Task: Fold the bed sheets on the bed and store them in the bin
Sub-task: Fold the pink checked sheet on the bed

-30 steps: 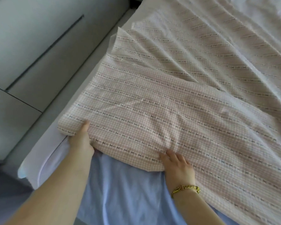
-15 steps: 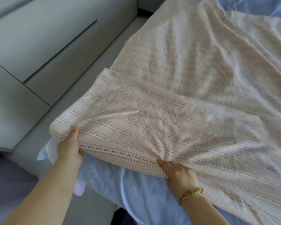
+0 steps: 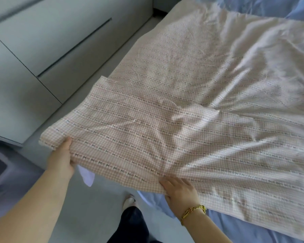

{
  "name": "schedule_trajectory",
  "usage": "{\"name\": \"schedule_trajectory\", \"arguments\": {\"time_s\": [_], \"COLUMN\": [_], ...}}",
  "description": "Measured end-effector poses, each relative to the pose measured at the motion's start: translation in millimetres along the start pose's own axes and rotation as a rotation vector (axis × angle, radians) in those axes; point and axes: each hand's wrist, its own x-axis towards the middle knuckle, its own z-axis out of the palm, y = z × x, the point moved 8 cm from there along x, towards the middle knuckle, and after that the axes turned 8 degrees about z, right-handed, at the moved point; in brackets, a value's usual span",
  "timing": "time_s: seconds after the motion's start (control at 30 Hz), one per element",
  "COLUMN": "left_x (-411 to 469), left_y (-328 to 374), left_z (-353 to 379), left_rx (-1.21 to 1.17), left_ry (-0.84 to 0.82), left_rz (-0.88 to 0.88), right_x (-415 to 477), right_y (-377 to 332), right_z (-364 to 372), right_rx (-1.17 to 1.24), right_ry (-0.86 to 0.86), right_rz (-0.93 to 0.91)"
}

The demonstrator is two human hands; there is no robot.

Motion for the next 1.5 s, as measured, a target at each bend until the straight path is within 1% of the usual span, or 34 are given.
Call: {"name": "schedule_trajectory", "arguments": {"time_s": [0.1,0.13,0.2,0.27,0.3,0.33,0.37,0.4,0.43,0.47,0.5,0.53,0.57,0.63,0.67,0.7,0.73,0.77,0.83,0.9,0.93,1.0,1.03,1.07,1.1,1.13,1.17,1.2,1.23,1.27,1.3,1.37,1.43,1.5], "left_x": [-7.0,-14.0,-27.5,-48.2,-62.6,-80.3,-101.0,-122.4,-148.1,-175.4,-199.3,-223.5,-248.1,-303.4,-322.2,-337.5,-350.2,-359.0,-370.2,-384.1,-391.9,-395.3,-403.2,-408.5,-414.4,-421.2,-420.9,-427.3,-432.5,-442.6,-446.8,-454.4,-469.4,-477.0], "left_y": [-6.6,-17.0,-49.9,-82.7,-87.9,-83.0,-75.1,-67.1,-63.0,-67.0,-79.8,-96.9,-118.3,-158.2,-176.2,-183.8,-191.8,-201.4,-220.7,-225.0,-230.8,-243.8,-244.8,-239.9,-243.2,-245.6,-260.4,-263.9,-267.2,-264.0,-265.2,-275.1,-283.0,-282.9], "left_z": [6.7,9.8,10.3,7.1,9.5,17.4,33.6,55.0,82.0,111.8,138.1,162.6,185.2,217.7,227.4,233.7,240.1,245.7,256.5,261.9,267.1,273.4,281.0,285.4,288.6,292.4,292.7,297.2,303.0,309.3,311.8,313.3,313.7,311.5], "left_rx": [0.086,0.11,0.149,0.287,0.432,0.606,0.762,0.863,0.917,0.943,0.967,1.019,1.078,1.174,1.256,1.334,1.366,1.384,1.409,1.366,1.361,1.434,1.395,1.308,1.314,1.317,1.389,1.477,1.46,1.386,1.368,1.245,1.133,1.044], "left_ry": [-0.061,-0.074,-0.051,0.051,0.09,0.091,0.047,-0.046,-0.177,-0.332,-0.513,-0.728,-0.975,-1.383,-1.496,-1.569,-1.603,-1.608,-1.681,-1.752,-1.776,-1.776,-1.795,-1.744,-1.758,-1.739,-1.788,-1.803,-1.743,-1.691,-1.654,-1.566,-1.461,-1.397], "left_rz": [-0.026,-0.052,-0.13,-0.175,-0.116,0.015,0.189,0.388,0.593,0.773,0.891,0.945,0.946,1.052,1.153,1.223,1.288,1.377,1.458,1.495,1.551,1.549,1.489,1.485,1.474,1.509,1.491,1.413,1.417,1.476,1.455,1.517,1.535,1.542], "right_x": [-33.9,-44.5,-66.0,-89.7,-105.3,-122.2,-139.9,-156.9,-173.5,-189.7,-200.2,-208.6,-218.9,-240.3,-247.1,-249.0,-254.6,-261.0,-275.7,-285.3,-289.9,-296.5,-302.4,-308.0,-312.4,-319.1,-324.0,-330.7,-335.2,-339.9,-342.3,-350.6,-361.9,-375.1], "right_y": [28.8,39.5,61.5,90.5,111.0,131.4,150.7,167.9,183.8,200.6,213.9,226.6,238.2,259.2,267.1,272.8,281.4,290.5,311.3,327.4,336.4,350.1,359.8,367.4,376.1,385.7,393.1,401.4,410.4,422.2,432.5,453.3,474.2,486.5], "right_z": [10.5,4.3,-14.4,-33.5,-44.5,-55.7,-61.9,-63.4,-63.8,-64.3,-65.8,-66.3,-65.8,-65.4,-66.7,-68.4,-70.0,-71.4,-74.0,-78.4,-82.5,-88.9,-91.5,-93.2,-95.3,-95.2,-95.9,-95.6,-97.6,-99.3,-101.7,-104.7,-113.3,-118.4], "right_rx": [-0.026,-0.033,0.018,0.168,0.238,0.329,0.436,0.552,0.661,0.732,0.807,0.879,0.958,1.126,1.192,1.249,1.28,1.296,1.292,1.282,1.299,1.348,1.37,1.388,1.406,1.415,1.423,1.439,1.457,1.481,1.522,1.585,1.634,1.61], "right_ry": [-0.041,-0.003,0.133,0.27,0.359,0.441,0.478,0.49,0.5,0.506,0.518,0.543,0.586,0.714,0.766,0.811,0.844,0.876,0.926,0.946,0.952,0.959,0.987,1.012,1.034,1.05,1.074,1.109,1.137,1.15,1.161,1.196,1.179,1.122], "right_rz": [0.105,0.145,0.264,0.477,0.636,0.838,1.046,1.234,1.371,1.45,1.51,1.547,1.596,1.681,1.716,1.737,1.759,1.779,1.815,1.827,1.829,1.821,1.815,1.81,1.804,1.815,1.828,1.834,1.832,1.819,1.798,1.776,1.762,1.782]}}
